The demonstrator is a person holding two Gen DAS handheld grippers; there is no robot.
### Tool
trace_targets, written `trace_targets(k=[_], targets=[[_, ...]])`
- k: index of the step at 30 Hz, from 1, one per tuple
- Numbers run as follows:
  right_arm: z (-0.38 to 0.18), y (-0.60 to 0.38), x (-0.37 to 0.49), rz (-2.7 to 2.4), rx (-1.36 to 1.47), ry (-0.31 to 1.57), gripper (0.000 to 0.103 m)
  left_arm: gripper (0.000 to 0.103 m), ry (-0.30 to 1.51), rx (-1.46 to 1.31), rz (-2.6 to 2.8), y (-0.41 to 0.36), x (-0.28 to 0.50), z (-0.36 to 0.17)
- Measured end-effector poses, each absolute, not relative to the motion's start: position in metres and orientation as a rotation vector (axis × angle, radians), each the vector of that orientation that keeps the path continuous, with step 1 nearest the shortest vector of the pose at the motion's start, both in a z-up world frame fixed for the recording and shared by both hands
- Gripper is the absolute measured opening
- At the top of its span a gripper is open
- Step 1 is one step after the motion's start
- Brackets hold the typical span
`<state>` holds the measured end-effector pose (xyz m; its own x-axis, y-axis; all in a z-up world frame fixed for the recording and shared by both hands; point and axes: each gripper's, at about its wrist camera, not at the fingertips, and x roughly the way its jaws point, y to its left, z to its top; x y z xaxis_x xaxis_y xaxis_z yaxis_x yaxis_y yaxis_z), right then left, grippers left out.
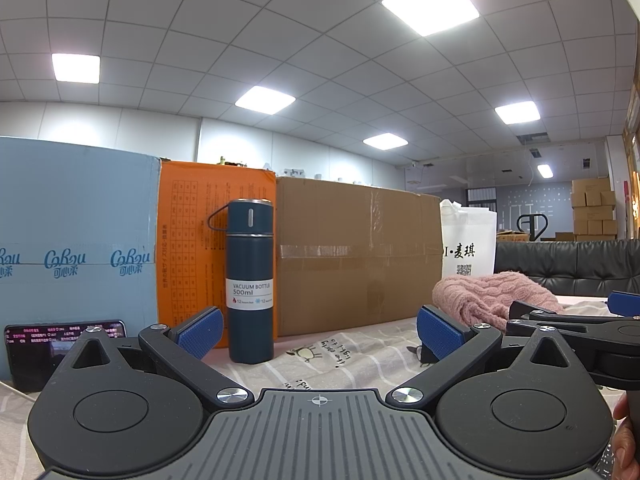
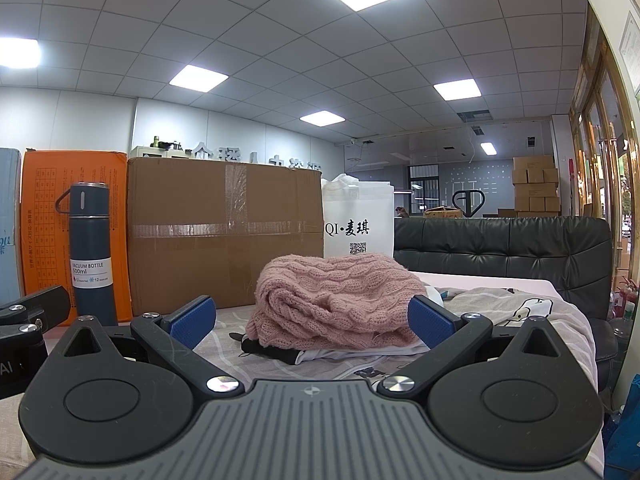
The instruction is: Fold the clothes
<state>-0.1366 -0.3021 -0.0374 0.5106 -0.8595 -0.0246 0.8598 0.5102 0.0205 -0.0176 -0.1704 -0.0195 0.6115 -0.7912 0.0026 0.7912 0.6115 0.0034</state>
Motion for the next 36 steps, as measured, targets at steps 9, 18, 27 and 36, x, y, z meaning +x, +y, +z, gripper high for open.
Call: trace_targets(k=[9,18,27,36], targets=[[-0.0375,-0.3021,-0.1366,-1.035,0.031,0.012,0.103,0.103,-0.004,0.002,-0.912,-0.1699,-0.0184,-0.0192],[-0.0375,-0.3021,-0.1367,-1.035,0.031,0.011,0.103,0.103,-0.005,0.002,-0.912,-0.1702,-0.0186,-0.0188],[-0.0375,-0.3022,-0.1366,-1.035,0.031,0.011,0.103,0.103,-0.004,0.001,-0.912,-0.1697,-0.0187,-0.0187],[-0.0376,-0.3023,-0.1365,-1.034,0.031,0.011,0.103,0.103,-0.006,-0.001,-0.909,-0.1686,-0.0198,-0.0183]])
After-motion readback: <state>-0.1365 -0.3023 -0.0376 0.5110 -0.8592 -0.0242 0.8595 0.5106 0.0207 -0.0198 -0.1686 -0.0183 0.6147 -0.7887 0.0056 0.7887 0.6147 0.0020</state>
